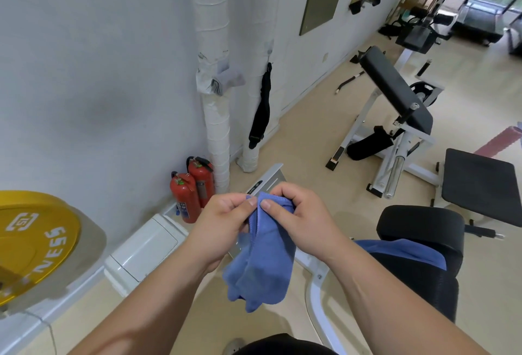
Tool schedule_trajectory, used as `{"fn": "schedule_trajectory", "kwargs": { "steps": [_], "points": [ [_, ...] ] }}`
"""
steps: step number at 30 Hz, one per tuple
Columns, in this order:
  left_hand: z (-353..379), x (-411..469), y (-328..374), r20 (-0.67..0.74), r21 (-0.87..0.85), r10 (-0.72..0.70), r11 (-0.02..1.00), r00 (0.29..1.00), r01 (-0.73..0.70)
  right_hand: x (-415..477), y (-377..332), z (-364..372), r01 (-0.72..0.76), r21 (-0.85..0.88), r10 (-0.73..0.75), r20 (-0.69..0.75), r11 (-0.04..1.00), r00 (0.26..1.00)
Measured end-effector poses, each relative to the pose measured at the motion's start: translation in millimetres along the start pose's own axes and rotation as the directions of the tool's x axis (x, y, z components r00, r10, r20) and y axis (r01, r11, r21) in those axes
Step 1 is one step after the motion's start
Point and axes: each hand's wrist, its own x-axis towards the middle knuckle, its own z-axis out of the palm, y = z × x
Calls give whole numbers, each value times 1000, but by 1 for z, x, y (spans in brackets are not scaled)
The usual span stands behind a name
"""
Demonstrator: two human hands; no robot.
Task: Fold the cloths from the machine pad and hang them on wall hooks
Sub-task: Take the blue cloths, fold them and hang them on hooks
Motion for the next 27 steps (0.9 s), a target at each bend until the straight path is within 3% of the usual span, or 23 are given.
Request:
{"fn": "schedule_trajectory", "kwargs": {
  "steps": [4,14,18,27],
  "points": [
    [-6,1,3,36,-56,-15,998,999,17,4,3,2,13,-16,-12,14,1000,1000],
    [-7,4,2,38,-18,-20,1000,999,21,14,2,6,2,11,-2,-6,1000,1000],
    [-7,2,1,50,24,22,999,999,-23,14,1,4,57,-54,-57,-9,997,998],
    [-3,8,6,-96,168,111,981,989,-94,21,9,1,16,-110,-19,-21,994,1000]
  ]
}}
